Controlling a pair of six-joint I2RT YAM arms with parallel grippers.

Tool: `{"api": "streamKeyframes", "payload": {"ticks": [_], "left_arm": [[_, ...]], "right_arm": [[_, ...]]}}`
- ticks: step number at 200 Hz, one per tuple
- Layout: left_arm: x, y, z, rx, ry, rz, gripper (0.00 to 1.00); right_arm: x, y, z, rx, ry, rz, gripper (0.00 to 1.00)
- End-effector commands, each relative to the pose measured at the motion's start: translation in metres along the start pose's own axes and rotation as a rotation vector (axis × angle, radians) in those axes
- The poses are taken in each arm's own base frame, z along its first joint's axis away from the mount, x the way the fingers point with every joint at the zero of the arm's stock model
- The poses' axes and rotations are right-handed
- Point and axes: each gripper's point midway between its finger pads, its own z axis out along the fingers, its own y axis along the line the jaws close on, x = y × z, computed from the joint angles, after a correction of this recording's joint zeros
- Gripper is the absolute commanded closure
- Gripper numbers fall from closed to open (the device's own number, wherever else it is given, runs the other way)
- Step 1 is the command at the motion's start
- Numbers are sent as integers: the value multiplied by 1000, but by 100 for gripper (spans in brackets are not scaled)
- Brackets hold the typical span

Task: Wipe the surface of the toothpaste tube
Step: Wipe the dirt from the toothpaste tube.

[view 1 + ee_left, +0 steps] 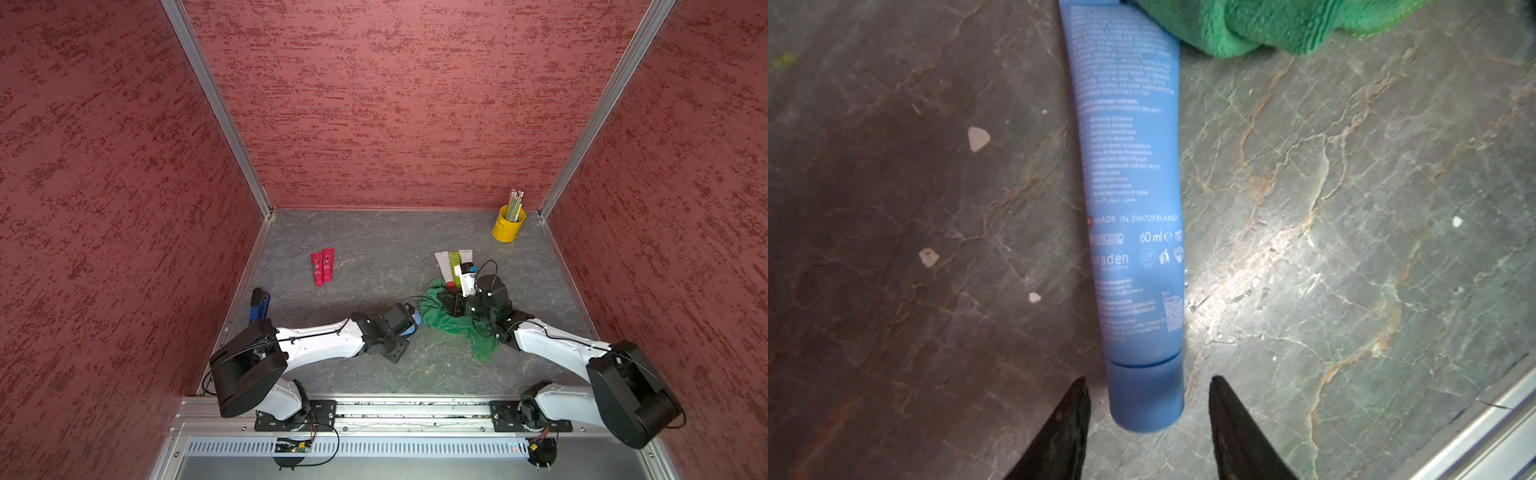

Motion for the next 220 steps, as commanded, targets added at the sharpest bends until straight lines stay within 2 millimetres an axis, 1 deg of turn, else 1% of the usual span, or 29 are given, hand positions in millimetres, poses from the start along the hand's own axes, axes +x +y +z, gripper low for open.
{"api": "streamKeyframes", "payload": {"ticks": [1, 14, 39, 53, 70, 76, 99, 108, 129, 150, 179, 197, 202, 204, 211, 220], "left_arm": [[9, 6, 7, -32, 11, 2, 53], [8, 6, 8, -31, 12, 5, 54], [8, 4, 13, -33, 33, 15, 56], [8, 2, 15, -32, 37, 27, 59], [6, 0, 15, -34, 35, 33, 66], [6, 1, 14, -35, 33, 34, 68], [4, 1, 12, -35, 22, 41, 72], [2, 1, 11, -38, 13, 42, 73], [-4, 2, 7, -44, -10, 49, 75], [-7, 2, 9, -42, -10, 58, 76], [-7, 3, 13, -44, 5, 58, 78], [-7, 4, 13, -43, 3, 54, 80], [-7, 5, 13, -42, 1, 50, 80], [-7, 5, 13, -42, 1, 49, 80], [-9, 7, 13, -49, -4, 43, 81], [-9, 9, 12, -55, -7, 37, 82]], "right_arm": [[-15, 28, 4, -134, -9, -24, 100], [-13, 33, 6, -157, 4, -26, 100], [-10, 33, 9, -152, 21, -27, 100], [-5, 31, 14, -152, 54, -24, 100], [5, 29, 25, -139, 108, -27, 100], [15, 21, 33, -112, 146, -19, 100], [35, 6, 47, -47, 219, -5, 100], [42, 5, 50, -42, 245, 4, 100], [67, 7, 56, -49, 313, 32, 100], [93, 13, 61, -56, 373, 38, 100], [119, 29, 60, -111, 430, 76, 100], [134, 49, 55, -196, 463, 113, 100], [139, 59, 53, -230, 475, 121, 100], [140, 59, 53, -233, 477, 123, 100], [146, 74, 50, -291, 496, 132, 100], [152, 86, 48, -338, 516, 141, 100]]}}
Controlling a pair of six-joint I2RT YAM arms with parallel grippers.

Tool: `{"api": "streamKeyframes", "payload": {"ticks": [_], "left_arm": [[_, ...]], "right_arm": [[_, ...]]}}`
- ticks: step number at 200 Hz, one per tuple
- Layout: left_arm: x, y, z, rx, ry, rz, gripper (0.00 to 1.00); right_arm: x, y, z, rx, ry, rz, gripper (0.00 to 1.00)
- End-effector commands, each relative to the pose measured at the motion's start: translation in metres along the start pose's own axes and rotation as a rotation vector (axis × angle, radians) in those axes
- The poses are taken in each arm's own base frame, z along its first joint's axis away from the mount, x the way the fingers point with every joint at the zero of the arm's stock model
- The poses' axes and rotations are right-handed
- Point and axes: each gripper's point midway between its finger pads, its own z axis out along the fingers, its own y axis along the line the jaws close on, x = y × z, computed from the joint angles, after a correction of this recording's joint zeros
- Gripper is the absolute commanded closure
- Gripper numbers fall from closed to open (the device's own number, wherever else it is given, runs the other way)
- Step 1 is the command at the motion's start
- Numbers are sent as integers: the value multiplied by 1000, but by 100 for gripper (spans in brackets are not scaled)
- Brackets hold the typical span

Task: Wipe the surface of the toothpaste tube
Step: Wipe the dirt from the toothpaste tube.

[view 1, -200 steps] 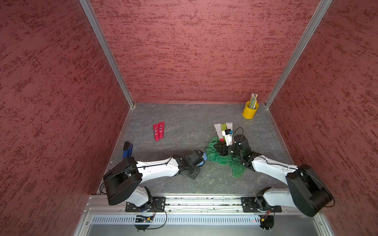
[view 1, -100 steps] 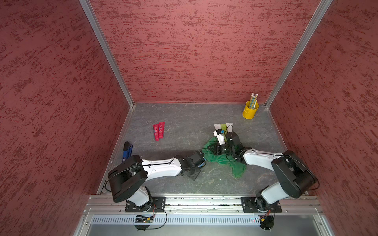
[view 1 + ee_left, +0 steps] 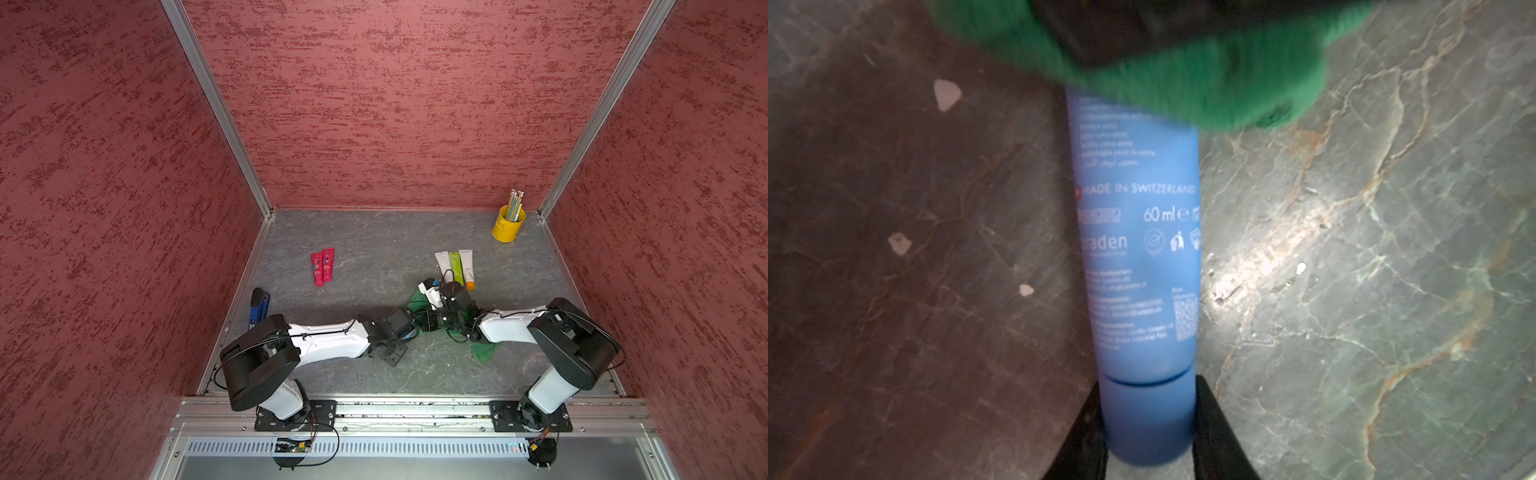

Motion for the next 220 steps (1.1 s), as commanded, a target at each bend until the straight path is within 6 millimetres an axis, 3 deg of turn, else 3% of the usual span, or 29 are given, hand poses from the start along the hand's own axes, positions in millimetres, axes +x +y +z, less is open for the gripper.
{"api": "streamKeyframes", "payload": {"ticks": [1, 17, 42, 87, 104, 124, 141, 170, 191, 220], "left_arm": [[-19, 5, -2, -12, -57, -7, 82], [-19, 6, -3, -8, -59, -13, 83], [-19, 6, -3, -5, -68, -11, 84], [-18, 3, -3, -3, -67, -2, 86], [-15, 2, -2, -5, -56, -6, 84], [-13, -2, 0, -6, -39, 2, 83], [-14, -2, 3, -20, -27, 7, 82], [-13, -4, 4, -66, -23, 31, 82], [-13, -5, 4, -90, -25, 42, 81], [-15, -6, 7, -101, -15, 49, 82]], "right_arm": [[57, 34, 9, -166, 185, 79, 100], [63, 38, 11, -188, 201, 86, 100], [50, 10, 9, -50, 157, 94, 100], [-20, -29, -28, 161, -26, 57, 100], [-45, -35, -26, 203, -49, 42, 100], [-63, -34, -10, 180, -29, 28, 100], [-66, -33, 0, 152, 2, 23, 100], [-63, -33, -6, 158, -24, 17, 100], [-49, -35, 0, 122, 10, 46, 100], [-26, -23, 12, 58, 80, 53, 100]]}}
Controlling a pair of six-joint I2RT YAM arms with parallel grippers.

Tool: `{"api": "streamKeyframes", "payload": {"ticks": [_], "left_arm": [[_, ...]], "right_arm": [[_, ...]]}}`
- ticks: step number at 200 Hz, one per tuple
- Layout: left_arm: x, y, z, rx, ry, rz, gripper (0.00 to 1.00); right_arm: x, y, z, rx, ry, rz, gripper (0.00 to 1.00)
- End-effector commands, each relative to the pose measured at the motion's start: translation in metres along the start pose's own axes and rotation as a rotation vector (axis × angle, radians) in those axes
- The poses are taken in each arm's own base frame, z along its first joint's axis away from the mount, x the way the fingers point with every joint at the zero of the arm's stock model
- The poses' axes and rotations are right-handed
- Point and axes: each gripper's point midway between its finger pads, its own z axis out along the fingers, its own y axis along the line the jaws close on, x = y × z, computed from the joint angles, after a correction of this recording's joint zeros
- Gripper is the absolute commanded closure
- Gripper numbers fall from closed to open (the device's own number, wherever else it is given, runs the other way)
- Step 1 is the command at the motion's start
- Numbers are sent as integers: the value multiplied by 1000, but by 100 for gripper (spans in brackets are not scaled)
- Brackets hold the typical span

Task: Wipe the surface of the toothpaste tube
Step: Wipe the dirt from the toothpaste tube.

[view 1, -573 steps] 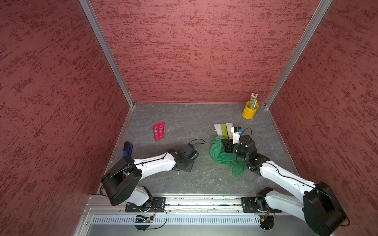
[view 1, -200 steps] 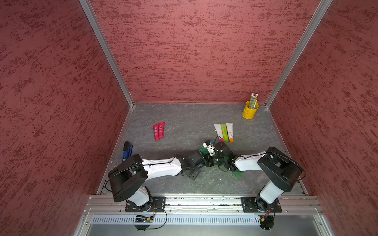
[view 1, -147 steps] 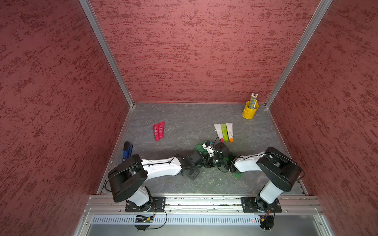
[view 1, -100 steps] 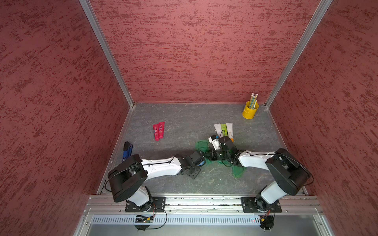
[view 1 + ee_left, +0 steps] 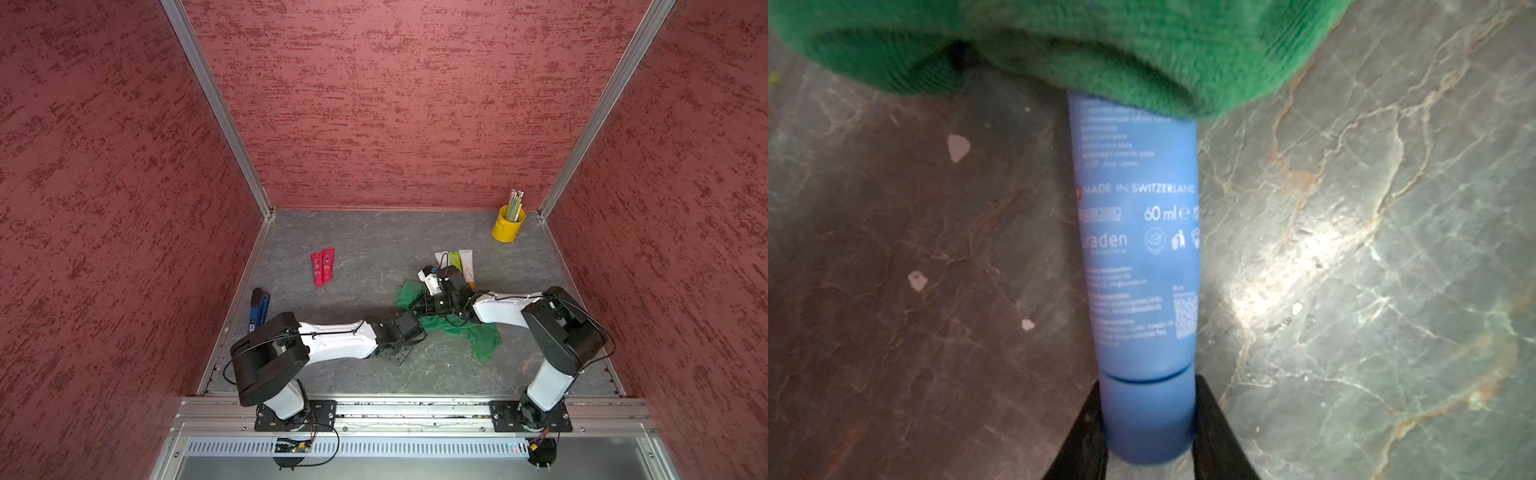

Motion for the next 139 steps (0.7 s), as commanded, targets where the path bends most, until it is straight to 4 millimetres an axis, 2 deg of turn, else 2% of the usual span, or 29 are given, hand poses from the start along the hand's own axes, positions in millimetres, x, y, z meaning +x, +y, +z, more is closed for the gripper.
{"api": "streamKeyframes", "payload": {"ticks": [1, 30, 58, 93, 109, 124, 139], "left_arm": [[-4, -1, 3, -22, 4, 4, 82], [-2, 0, 2, -47, -2, 12, 85], [-5, 5, -5, -64, -42, 0, 87], [-3, 10, -6, -39, -56, -20, 88], [-4, 12, -6, -49, -57, -29, 88], [-4, 14, -4, -61, -50, -34, 88], [-3, 14, -4, -64, -46, -34, 88]], "right_arm": [[21, 11, 9, -60, 63, -3, 100], [44, 29, 10, -139, 103, -13, 100], [52, 36, 5, -184, 117, -12, 100], [67, 64, 11, -301, 199, -23, 100], [73, 74, 7, -349, 208, -19, 100], [75, 72, 4, -344, 199, -14, 100], [71, 54, 3, -266, 170, -8, 100]]}}
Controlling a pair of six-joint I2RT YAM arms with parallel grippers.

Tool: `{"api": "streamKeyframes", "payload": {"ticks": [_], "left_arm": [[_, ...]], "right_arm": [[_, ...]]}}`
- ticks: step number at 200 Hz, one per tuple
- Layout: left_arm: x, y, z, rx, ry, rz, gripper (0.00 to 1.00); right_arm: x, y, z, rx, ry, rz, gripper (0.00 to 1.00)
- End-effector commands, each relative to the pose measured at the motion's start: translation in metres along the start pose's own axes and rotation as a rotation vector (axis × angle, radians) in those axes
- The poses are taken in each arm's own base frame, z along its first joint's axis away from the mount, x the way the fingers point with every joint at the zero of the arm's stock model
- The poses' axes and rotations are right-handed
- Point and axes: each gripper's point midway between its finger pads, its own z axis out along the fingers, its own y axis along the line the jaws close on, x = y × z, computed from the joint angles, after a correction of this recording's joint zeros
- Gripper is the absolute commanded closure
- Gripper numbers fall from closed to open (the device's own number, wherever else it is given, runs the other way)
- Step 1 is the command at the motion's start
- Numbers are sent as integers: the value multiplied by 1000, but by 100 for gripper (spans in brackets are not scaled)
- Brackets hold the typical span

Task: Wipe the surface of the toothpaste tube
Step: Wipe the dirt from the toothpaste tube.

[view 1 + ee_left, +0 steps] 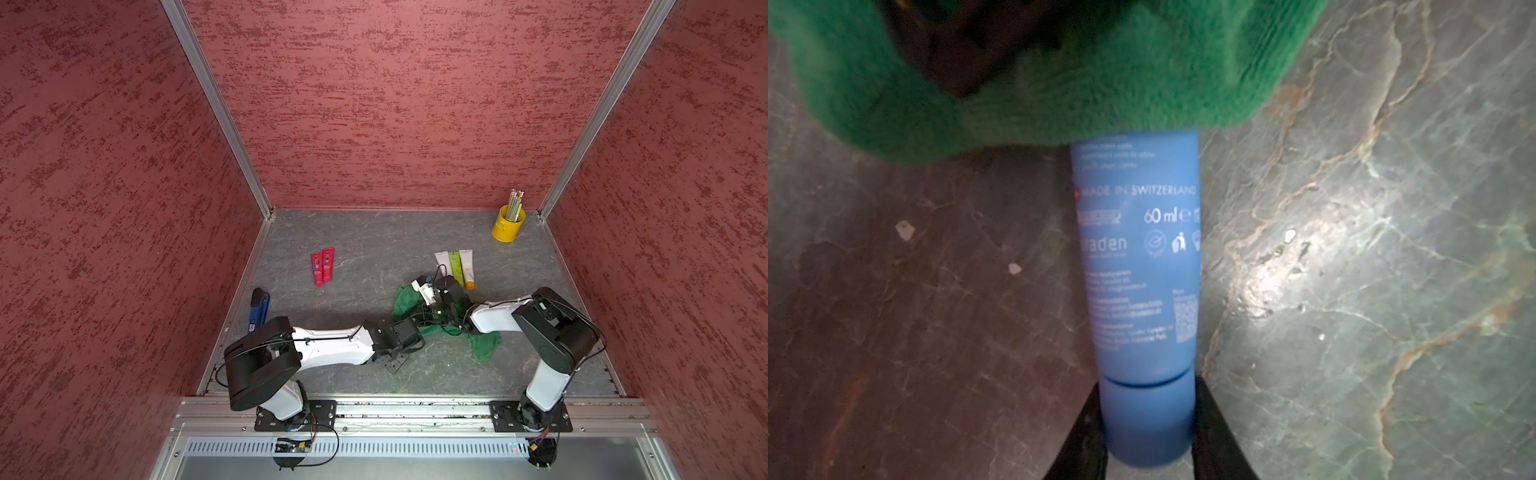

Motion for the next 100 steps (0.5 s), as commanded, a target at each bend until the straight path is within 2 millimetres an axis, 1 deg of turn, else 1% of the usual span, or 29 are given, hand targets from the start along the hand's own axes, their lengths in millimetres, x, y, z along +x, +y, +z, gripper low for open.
{"api": "streamKeyframes", "payload": {"ticks": [1, 10, 21, 38, 51, 60, 70, 84, 100], "left_arm": [[-21, 15, 4, -53, -71, -81, 88], [-21, 15, 3, -52, -74, -82, 89], [-22, 16, 2, -48, -77, -90, 89], [-20, 22, 4, -43, -69, -120, 89], [-20, 27, 5, -39, -64, -144, 90], [-21, 29, 5, -32, -64, -155, 90], [-21, 30, 5, -25, -62, -158, 90], [-22, 30, 5, -16, -65, -160, 90], [-22, 28, 5, -5, -65, -157, 90]], "right_arm": [[39, 24, -2, -94, 132, -12, 100], [29, 9, -9, -42, 91, 6, 100], [15, -11, -23, 27, 28, 29, 100], [-9, -42, -48, 209, -80, 20, 100], [-23, -53, -63, 335, -147, -9, 100], [-29, -48, -68, 338, -167, -23, 100], [-30, -37, -67, 289, -166, -32, 100], [-25, -24, -60, 204, -142, -27, 100], [-13, -15, -48, 151, -105, -29, 100]]}}
